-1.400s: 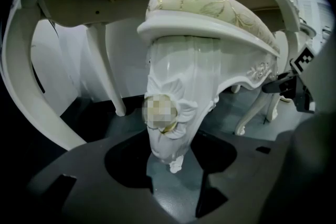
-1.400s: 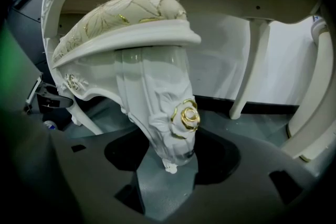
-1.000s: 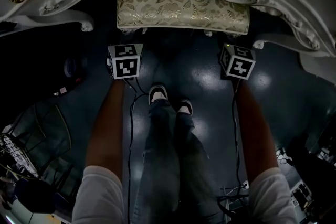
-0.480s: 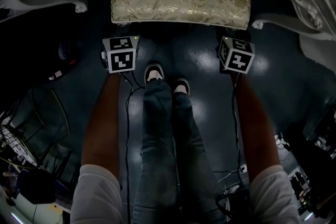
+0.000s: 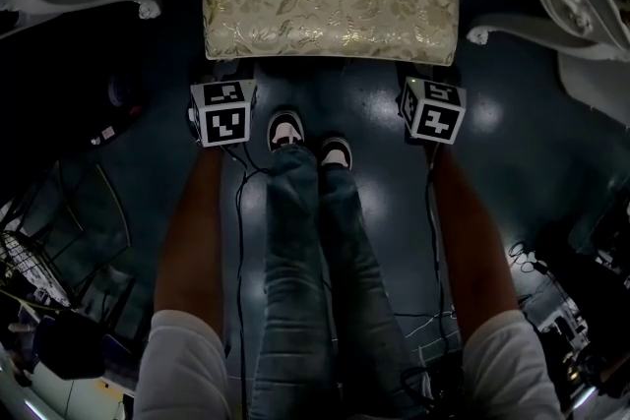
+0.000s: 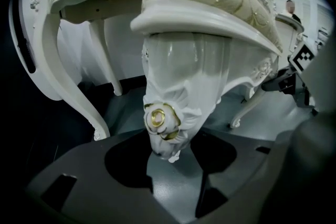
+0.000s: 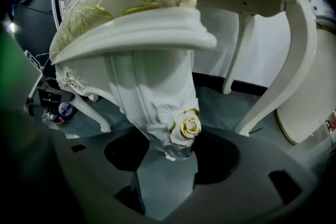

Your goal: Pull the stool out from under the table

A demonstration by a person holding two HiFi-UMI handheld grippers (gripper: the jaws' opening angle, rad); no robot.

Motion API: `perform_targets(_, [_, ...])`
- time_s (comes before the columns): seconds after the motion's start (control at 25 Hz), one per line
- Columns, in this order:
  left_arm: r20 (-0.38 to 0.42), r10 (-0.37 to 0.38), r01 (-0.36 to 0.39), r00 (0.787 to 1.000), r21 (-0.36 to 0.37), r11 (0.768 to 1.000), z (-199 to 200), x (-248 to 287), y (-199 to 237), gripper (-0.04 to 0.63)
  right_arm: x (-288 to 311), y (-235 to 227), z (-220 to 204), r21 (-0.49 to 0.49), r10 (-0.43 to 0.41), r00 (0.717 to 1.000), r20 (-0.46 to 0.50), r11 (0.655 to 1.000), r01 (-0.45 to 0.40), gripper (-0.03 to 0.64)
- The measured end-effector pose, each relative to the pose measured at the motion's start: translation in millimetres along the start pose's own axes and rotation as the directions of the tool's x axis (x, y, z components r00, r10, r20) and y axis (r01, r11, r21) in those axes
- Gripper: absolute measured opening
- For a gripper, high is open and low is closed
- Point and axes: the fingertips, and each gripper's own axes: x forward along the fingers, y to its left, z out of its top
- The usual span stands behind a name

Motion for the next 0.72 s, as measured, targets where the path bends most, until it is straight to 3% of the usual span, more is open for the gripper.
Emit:
perform_targets(0.28, [0.024,0.02,-0.02,1.0,-0.014,1.0,2.8,-6.1,-1.3,0.242,-1.7,-1.3,2.8,-0.007,0.016,1.0,0.01,1.0,-0.016,0.25])
perform_targets(0.72, [-0.042,0.007,-0.009,0.999,-0.044,0.999,-3.2,-10.2,-6.7,0.242,-5.7,-3.5,1.8,-0.044,0.033,0.999,-0.041,0.998,-0.034,0.249])
